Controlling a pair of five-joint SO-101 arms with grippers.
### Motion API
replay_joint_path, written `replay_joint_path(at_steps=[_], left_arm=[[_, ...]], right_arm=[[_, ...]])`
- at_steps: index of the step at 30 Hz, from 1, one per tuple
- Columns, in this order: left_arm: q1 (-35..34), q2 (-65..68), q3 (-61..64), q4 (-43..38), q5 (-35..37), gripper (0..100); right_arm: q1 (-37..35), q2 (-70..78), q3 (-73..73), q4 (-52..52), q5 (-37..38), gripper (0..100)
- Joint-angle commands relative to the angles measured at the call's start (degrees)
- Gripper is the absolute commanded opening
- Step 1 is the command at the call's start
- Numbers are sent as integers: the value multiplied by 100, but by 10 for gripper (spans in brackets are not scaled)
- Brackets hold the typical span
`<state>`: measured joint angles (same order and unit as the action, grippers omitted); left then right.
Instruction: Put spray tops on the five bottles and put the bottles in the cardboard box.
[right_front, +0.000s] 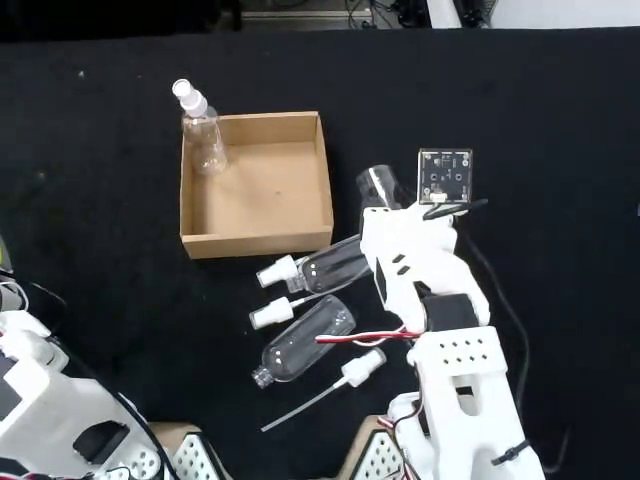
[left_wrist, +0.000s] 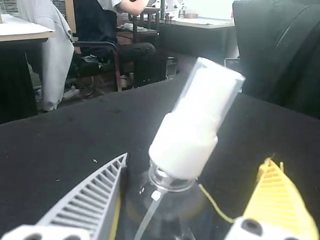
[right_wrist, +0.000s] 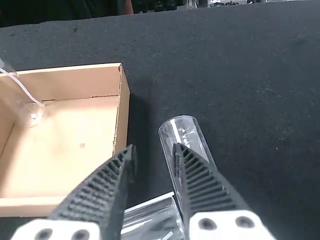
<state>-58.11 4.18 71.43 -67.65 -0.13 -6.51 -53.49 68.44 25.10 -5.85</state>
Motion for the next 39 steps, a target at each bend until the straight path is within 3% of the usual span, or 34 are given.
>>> replay_joint_path(at_steps=[1, 20, 26, 39], left_arm=[[92, -44, -22, -132, -62, 364], [-66, -44, 4, -123, -70, 368], [-75, -70, -40, 413, -44, 366], [-13, -105, -31, 396, -44, 350]], right_arm=[[-88, -127, -40, -114, 0, 96], [-88, -127, -40, -114, 0, 96], [-88, -127, -40, -114, 0, 96], [-88, -127, -40, -123, 0, 96]])
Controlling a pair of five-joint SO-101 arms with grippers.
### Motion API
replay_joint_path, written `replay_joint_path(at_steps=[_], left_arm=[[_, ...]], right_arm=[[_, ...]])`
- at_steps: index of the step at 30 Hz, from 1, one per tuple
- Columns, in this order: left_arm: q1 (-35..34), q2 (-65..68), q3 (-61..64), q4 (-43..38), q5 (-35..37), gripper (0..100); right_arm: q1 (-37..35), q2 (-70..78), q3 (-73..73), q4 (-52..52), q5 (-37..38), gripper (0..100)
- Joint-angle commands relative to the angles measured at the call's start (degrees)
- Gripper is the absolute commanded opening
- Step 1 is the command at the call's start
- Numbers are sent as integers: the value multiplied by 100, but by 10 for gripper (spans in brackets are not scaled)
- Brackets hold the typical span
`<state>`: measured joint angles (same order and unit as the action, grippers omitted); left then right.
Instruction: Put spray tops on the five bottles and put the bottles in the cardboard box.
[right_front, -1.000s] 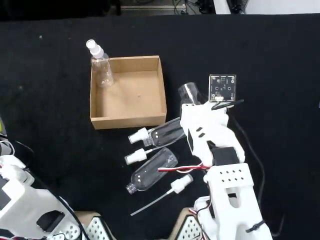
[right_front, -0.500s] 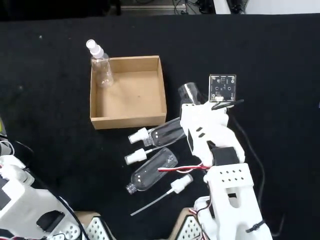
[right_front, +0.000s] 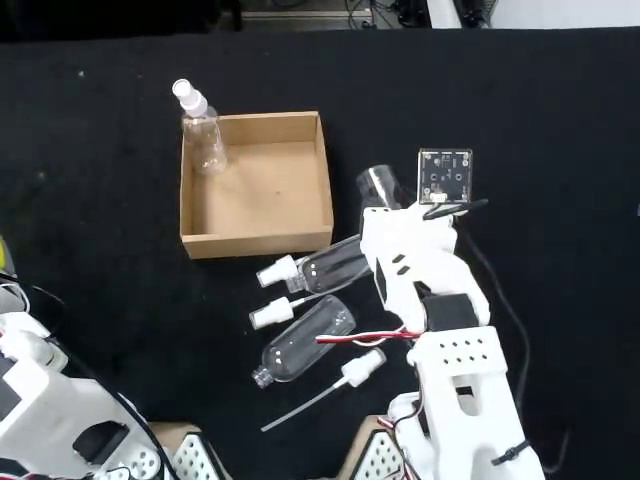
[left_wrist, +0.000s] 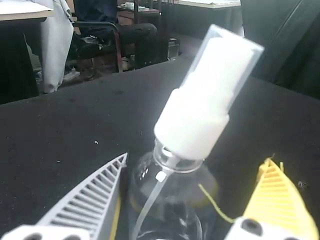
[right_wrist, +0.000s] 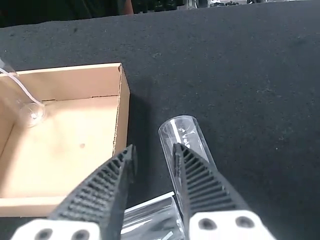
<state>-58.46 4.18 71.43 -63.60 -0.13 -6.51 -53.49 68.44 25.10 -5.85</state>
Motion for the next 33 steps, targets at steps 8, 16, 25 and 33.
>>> replay_joint_path(at_steps=[8, 16, 25, 33], left_arm=[[233, -105, -22, -9, -79, 36], [409, -958, 57, 193, 132, 32], [1640, -4730, 57, 4114, 651, 32], [3618, -6690, 207, 5398, 774, 32]], right_arm=[[-88, -127, -40, -123, 0, 96], [-88, -127, -40, -141, 0, 96], [-79, -119, -31, -149, 9, 96], [-79, -110, -31, -149, 9, 96]])
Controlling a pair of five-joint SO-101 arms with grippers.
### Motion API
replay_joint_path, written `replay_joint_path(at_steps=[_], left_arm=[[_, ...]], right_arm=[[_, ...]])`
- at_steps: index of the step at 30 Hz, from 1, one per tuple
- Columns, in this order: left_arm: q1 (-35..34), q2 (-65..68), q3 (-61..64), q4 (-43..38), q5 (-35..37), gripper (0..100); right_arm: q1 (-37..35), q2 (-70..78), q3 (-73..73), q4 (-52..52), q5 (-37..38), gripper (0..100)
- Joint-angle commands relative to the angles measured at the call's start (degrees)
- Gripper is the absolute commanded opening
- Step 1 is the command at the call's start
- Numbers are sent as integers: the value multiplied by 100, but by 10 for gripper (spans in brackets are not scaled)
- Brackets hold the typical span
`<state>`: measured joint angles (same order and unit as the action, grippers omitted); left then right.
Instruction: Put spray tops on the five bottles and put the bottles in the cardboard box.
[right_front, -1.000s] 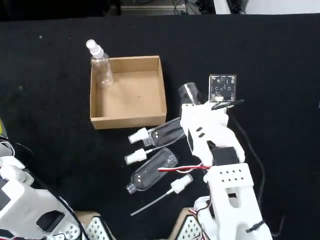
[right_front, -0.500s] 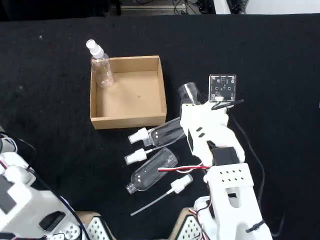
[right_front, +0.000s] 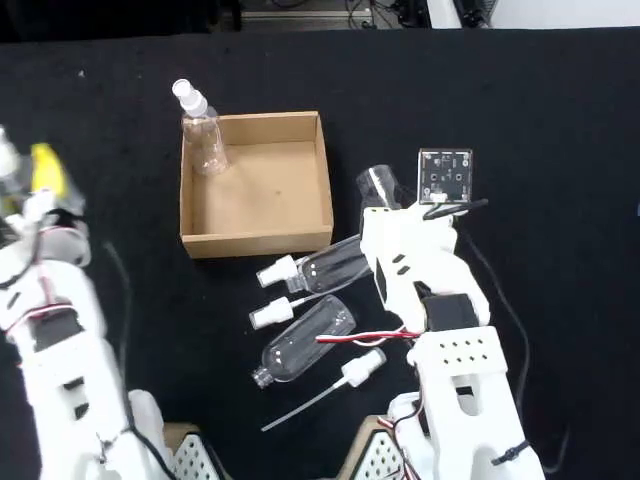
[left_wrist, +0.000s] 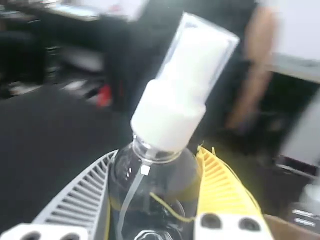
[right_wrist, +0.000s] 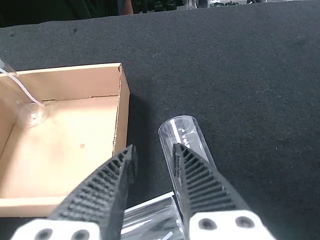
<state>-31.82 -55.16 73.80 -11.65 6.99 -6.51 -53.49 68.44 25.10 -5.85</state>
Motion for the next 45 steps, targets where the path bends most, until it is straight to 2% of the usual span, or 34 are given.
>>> replay_joint_path(at_steps=[1, 6, 11, 13, 18, 21, 24, 29, 45], left_arm=[[1218, -782, -31, 202, 62, 32], [2308, -677, -40, 202, 62, 32], [2985, 9, -189, 44, 44, 32], [3099, 484, -233, -510, -167, 32], [3336, 1855, -154, -2549, -844, 32], [3345, 2558, -312, -3174, -897, 32], [3345, 3130, -541, -3244, -870, 32], [3327, 3613, -752, -3253, -431, 32], [3319, 4668, -1191, -3402, -422, 31]], right_arm=[[-79, -110, -31, -149, 9, 96], [-79, -101, -31, -149, 9, 96], [-79, -110, -31, -149, 9, 96], [-79, -110, -31, -149, 9, 96], [-79, -110, -31, -149, 9, 96], [-79, -110, -31, -149, 9, 96], [-79, -110, -31, -149, 9, 96], [-79, -119, -31, -149, 9, 96], [-79, -119, -31, -132, 9, 96]])
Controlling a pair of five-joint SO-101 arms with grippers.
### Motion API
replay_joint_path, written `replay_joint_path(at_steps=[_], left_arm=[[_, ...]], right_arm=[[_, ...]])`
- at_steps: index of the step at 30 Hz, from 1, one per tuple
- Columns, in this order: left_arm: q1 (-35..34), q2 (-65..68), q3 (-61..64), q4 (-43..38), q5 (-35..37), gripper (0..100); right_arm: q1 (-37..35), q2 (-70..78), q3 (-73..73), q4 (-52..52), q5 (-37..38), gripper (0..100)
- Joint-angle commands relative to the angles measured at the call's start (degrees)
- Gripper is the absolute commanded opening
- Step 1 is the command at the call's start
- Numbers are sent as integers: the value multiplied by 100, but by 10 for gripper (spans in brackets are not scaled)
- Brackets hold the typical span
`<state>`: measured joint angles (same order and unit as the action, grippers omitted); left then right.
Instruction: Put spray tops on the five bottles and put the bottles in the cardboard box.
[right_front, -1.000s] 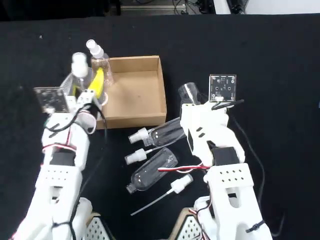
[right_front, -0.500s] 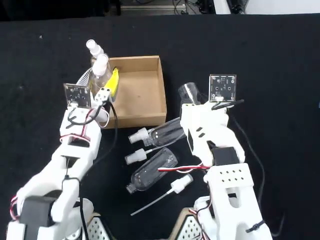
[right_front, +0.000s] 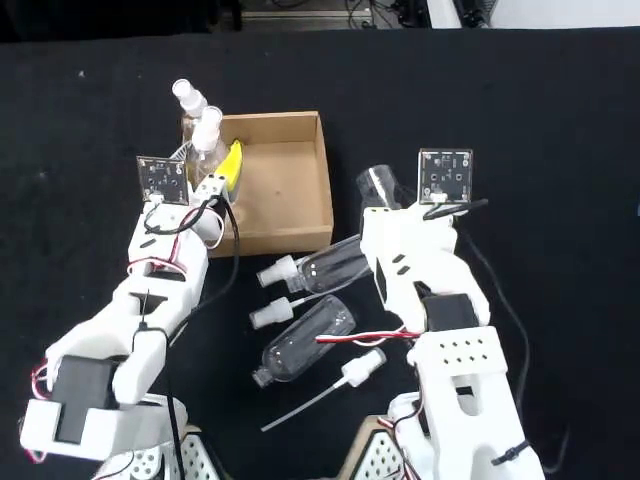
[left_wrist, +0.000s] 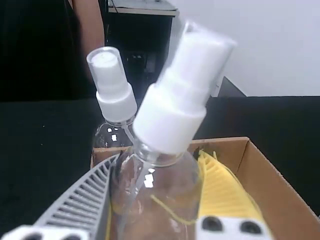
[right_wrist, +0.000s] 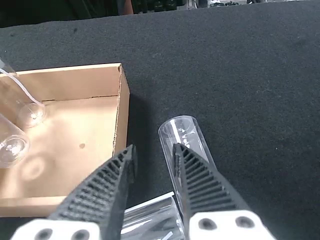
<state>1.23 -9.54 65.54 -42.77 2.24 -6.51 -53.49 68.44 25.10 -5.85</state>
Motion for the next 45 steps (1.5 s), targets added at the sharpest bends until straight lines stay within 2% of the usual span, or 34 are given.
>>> replay_joint_path(at_steps=[1, 4, 7, 23, 28, 45], left_arm=[[-4, 158, -347, -484, 53, 31], [-22, 378, -321, -941, 44, 31], [-4, 659, -391, -993, 44, 31], [-119, 1037, -673, -949, 44, 36], [-119, 1116, -673, -958, -369, 36], [-119, 1503, -796, -949, -229, 43]], right_arm=[[-79, -119, -31, -132, 9, 96], [-79, -119, -31, -132, 9, 96], [-79, -119, -31, -132, 9, 96], [-79, -119, -31, -141, 9, 96], [-79, -119, -31, -141, 9, 96], [-88, -119, -31, -149, 9, 96]])
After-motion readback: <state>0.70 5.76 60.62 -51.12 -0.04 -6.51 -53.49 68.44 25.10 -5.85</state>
